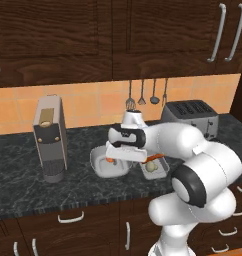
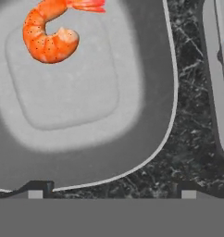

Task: Take the meat container that has the shrimp and place it on the second highest rack of the freezer. Then take the vegetable container that has the mushroom and carrot and place it on the highest rack of the freezer.

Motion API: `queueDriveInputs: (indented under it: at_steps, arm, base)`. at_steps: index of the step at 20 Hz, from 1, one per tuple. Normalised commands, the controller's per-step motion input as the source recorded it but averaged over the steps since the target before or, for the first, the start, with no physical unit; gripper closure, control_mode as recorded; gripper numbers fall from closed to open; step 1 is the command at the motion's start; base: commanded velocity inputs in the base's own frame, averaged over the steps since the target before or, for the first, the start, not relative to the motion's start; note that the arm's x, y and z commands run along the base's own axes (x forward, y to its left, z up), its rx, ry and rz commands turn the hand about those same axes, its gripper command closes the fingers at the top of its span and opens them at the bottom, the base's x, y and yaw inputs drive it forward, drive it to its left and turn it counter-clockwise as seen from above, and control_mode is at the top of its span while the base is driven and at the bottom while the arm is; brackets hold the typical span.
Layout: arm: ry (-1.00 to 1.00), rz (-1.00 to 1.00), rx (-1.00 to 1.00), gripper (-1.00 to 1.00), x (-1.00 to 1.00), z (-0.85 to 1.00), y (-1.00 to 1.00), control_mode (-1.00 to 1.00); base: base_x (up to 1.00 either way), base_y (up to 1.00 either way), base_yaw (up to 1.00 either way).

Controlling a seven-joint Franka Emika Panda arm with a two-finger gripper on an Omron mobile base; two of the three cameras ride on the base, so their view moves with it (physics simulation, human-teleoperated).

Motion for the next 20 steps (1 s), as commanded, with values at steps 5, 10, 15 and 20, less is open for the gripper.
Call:
queueDriveInputs:
  at_steps: [5, 10, 15, 20]
  arm:
    - [0.02, -0.07, -0.02, -1.00, 0.00, -0.11, -0.07, -1.00]
    - [0.05, 0.00, 0.00, -1.00, 0.00, -0.58, 0.00, -1.00]
    - [0.00, 0.00, 0.00, -1.00, 0.00, -0.26, 0.00, -1.00]
    - [0.00, 0.00, 0.00, -1.00, 0.00, 0.00, 0.00, -1.00]
  base:
    - [0.00, 0.00, 0.00]
    - [0.00, 0.00, 0.00]
    - [0.00, 0.00, 0.00]
    - [0.00, 0.00, 0.00]
